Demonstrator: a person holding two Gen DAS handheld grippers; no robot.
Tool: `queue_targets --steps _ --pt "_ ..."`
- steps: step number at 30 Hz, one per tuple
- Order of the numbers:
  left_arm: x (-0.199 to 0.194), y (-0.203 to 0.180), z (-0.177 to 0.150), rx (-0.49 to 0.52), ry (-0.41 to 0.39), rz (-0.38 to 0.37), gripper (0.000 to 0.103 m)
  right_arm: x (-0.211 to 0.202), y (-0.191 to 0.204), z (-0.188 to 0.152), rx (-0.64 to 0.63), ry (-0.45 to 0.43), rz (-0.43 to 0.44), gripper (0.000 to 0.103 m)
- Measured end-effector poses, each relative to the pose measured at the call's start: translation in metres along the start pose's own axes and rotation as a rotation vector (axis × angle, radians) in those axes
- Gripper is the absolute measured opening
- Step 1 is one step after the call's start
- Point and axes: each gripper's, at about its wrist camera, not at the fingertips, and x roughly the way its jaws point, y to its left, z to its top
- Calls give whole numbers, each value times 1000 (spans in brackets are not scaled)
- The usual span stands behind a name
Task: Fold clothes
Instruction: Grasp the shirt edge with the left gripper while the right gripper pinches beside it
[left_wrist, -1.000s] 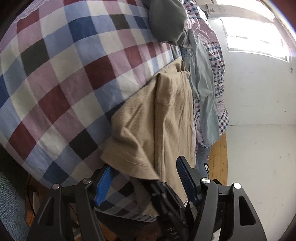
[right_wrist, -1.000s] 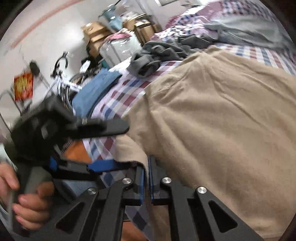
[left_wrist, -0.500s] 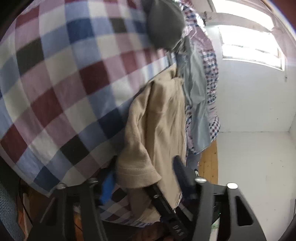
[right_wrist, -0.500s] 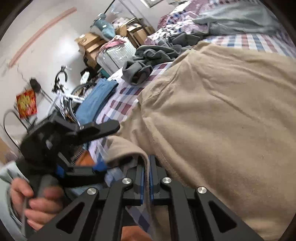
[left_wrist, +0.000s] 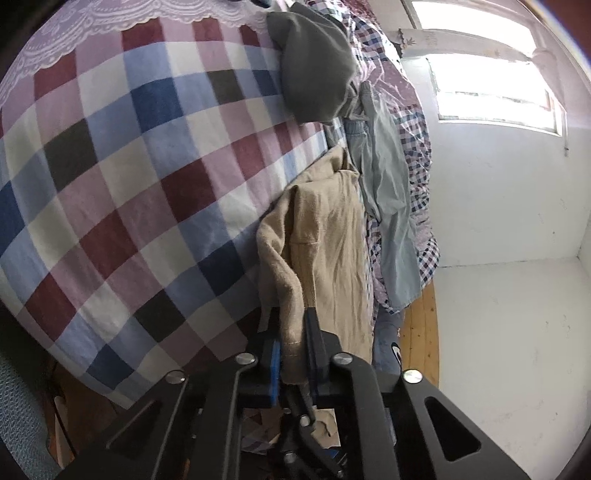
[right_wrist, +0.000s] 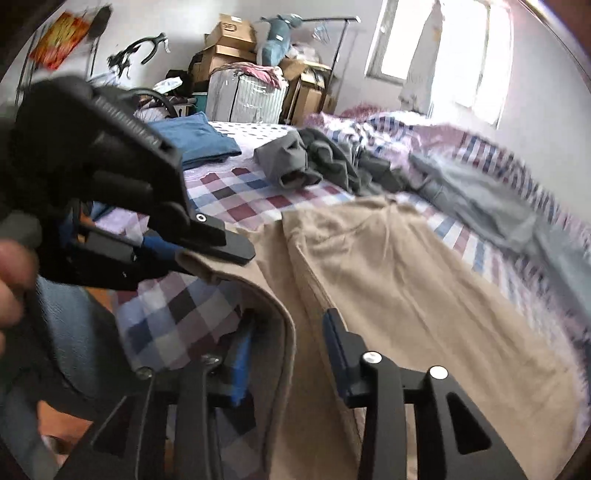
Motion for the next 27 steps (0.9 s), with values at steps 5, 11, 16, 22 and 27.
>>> queue_targets --steps 5,11,16,22,27 --pt "-4 -6 5 15 -14 -14 7 -5 10 6 -64 -46 -26 57" --pt "-12 -17 7 54 -21 -48 5 9 15 7 -75 -9 -31 63" --pt "-15 -21 8 76 -22 -57 4 21 17 11 -81 8 -61 63" --pt "-17 -17 10 72 -28 -43 4 38 7 14 -42 57 -40 46" --pt "-18 -16 11 89 -45 41 4 42 1 19 -23 60 -28 12"
